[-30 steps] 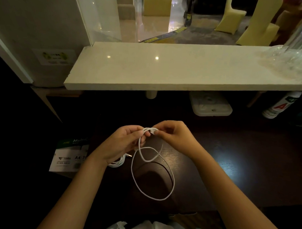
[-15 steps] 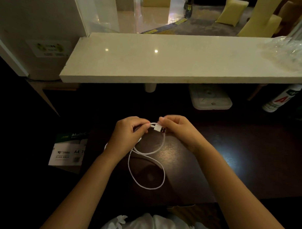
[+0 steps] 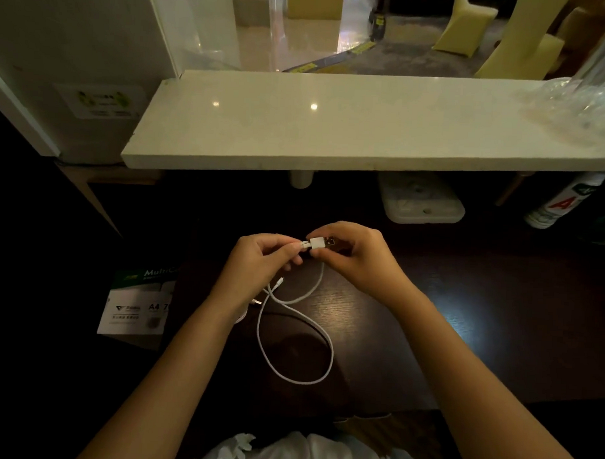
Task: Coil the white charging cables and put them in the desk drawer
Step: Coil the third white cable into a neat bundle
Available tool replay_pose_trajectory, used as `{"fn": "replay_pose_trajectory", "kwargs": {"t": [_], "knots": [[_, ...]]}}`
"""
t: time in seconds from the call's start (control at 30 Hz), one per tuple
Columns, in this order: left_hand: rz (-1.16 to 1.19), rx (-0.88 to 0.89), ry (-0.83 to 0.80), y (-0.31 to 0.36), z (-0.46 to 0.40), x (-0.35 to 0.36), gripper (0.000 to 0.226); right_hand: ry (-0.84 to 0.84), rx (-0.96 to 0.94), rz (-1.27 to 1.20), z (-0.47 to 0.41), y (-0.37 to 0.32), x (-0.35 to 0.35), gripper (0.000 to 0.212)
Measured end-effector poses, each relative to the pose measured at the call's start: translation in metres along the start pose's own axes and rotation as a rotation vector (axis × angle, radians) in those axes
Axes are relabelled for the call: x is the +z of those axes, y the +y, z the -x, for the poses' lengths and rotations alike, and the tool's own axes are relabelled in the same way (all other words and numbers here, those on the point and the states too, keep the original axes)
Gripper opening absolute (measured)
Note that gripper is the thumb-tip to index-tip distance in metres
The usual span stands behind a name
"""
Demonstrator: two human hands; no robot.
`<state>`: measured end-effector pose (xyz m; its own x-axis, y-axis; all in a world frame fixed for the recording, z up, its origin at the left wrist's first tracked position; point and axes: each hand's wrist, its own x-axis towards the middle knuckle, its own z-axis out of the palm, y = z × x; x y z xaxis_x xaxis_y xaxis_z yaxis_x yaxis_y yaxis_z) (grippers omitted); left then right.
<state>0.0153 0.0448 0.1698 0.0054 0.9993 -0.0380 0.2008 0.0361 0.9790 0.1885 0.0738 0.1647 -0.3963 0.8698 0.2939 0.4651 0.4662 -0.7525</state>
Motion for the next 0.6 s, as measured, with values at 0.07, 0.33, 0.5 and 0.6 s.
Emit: {"fn": "replay_pose_trajectory", "kwargs": {"t": [0.07,0.33,0.5,0.6], "knots": [[0.021,-0.013,-0.038,0.001,-0.002,-0.003,0.018,-0.005,0.063,-0.102,-0.001,-0.002,-0.004,0.019],[-0.048,0.012,-0.028,0.003,-0.005,-0.008,0.021,0.013,0.196,-0.464,-0.004,-0.008,-0.009,0.015],[-0.135,0.014,-0.009,0.009,-0.008,-0.01,0.029,0.019,0.237,-0.531,-0.005,-0.008,-0.01,0.016],[-0.231,0.09,0.02,0.013,-0.009,-0.013,0.03,0.006,0.277,-0.609,-0.006,-0.011,-0.012,0.016]]}}
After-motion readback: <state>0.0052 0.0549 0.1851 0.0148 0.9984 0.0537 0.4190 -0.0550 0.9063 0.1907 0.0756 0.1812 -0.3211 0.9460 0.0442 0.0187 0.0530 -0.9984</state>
